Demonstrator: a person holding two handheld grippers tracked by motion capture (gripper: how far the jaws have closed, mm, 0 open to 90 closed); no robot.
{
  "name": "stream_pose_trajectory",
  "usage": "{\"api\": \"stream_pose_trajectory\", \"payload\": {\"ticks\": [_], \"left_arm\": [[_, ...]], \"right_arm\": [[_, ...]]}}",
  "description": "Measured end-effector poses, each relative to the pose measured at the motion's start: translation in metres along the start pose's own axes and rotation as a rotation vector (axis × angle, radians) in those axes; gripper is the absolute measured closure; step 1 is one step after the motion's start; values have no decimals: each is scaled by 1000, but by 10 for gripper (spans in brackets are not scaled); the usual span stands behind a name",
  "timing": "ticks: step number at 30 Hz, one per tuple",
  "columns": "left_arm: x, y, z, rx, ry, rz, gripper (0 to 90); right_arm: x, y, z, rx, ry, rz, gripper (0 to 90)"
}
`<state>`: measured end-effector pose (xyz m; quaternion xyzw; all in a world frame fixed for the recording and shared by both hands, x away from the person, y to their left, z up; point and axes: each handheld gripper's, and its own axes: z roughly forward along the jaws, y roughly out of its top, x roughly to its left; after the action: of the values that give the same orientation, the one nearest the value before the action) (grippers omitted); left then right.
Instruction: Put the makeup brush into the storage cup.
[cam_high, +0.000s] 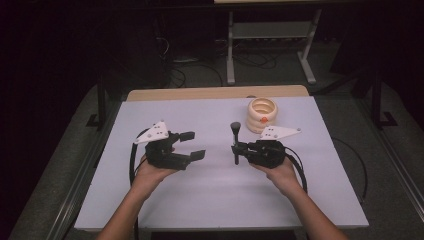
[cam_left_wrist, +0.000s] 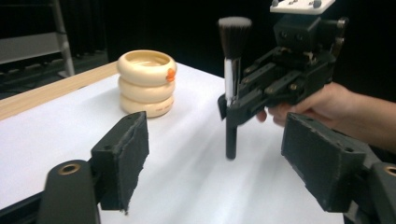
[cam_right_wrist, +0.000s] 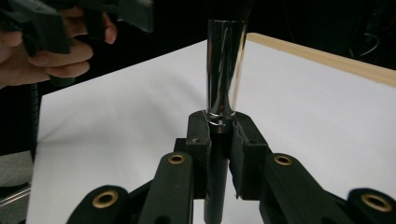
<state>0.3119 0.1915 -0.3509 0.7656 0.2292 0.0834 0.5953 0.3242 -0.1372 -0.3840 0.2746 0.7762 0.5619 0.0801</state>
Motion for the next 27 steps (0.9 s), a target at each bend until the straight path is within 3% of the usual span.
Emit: {"api": "stream_pose_trajectory", "payload": {"ticks": [14,21,27], "left_arm": [[7,-39,-48,-59,96,0,120],[6,-57,-58,-70,124,-31,3],[5,-66,-62,-80,150,-30,0]], "right_arm": [[-6,3,-5,-3,-54,-1,781],[-12,8,-11,-15,-84,3,781],[-19,10,-14,-15,-111,23,781]]}}
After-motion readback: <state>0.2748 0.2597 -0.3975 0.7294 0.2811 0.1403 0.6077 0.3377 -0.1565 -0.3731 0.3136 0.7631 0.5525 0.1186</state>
